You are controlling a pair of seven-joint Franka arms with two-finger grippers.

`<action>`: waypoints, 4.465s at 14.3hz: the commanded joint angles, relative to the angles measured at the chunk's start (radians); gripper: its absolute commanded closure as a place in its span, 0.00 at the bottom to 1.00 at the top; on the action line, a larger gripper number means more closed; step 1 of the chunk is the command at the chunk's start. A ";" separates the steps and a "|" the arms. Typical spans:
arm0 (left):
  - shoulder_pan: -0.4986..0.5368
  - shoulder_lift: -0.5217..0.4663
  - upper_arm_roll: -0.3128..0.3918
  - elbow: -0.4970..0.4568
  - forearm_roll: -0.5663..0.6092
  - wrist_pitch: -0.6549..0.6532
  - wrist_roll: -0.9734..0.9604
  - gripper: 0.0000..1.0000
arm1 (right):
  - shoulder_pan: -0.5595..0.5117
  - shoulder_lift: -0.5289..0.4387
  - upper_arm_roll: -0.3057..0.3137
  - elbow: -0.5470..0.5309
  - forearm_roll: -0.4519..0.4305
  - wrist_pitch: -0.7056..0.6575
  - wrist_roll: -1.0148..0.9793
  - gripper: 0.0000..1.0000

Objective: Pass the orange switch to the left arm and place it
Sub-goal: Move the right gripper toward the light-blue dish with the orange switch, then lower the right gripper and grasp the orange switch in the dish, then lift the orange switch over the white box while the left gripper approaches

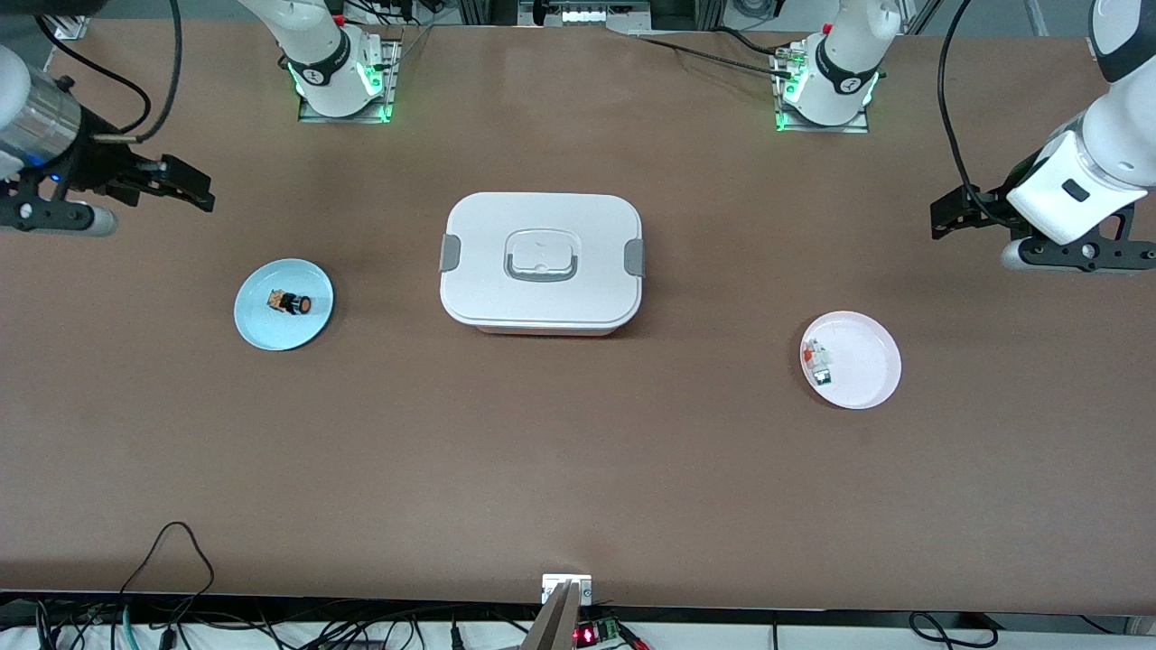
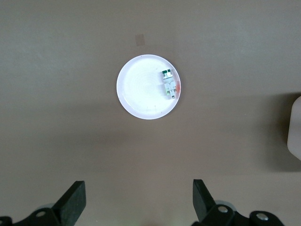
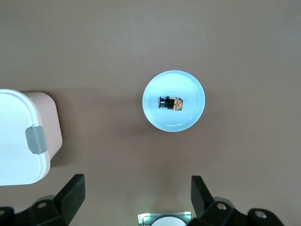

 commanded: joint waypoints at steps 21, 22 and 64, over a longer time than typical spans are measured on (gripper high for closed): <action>-0.011 -0.001 -0.006 0.024 0.002 -0.025 -0.006 0.00 | -0.146 0.285 -0.001 -0.536 -0.038 0.790 -0.131 0.00; -0.011 -0.004 -0.005 0.023 0.002 -0.027 -0.006 0.00 | -0.146 0.298 -0.001 -0.540 -0.038 0.808 -0.131 0.00; 0.003 -0.014 -0.023 0.023 -0.013 -0.060 0.011 0.00 | 0.054 0.156 0.182 -0.158 0.305 0.477 -0.779 0.93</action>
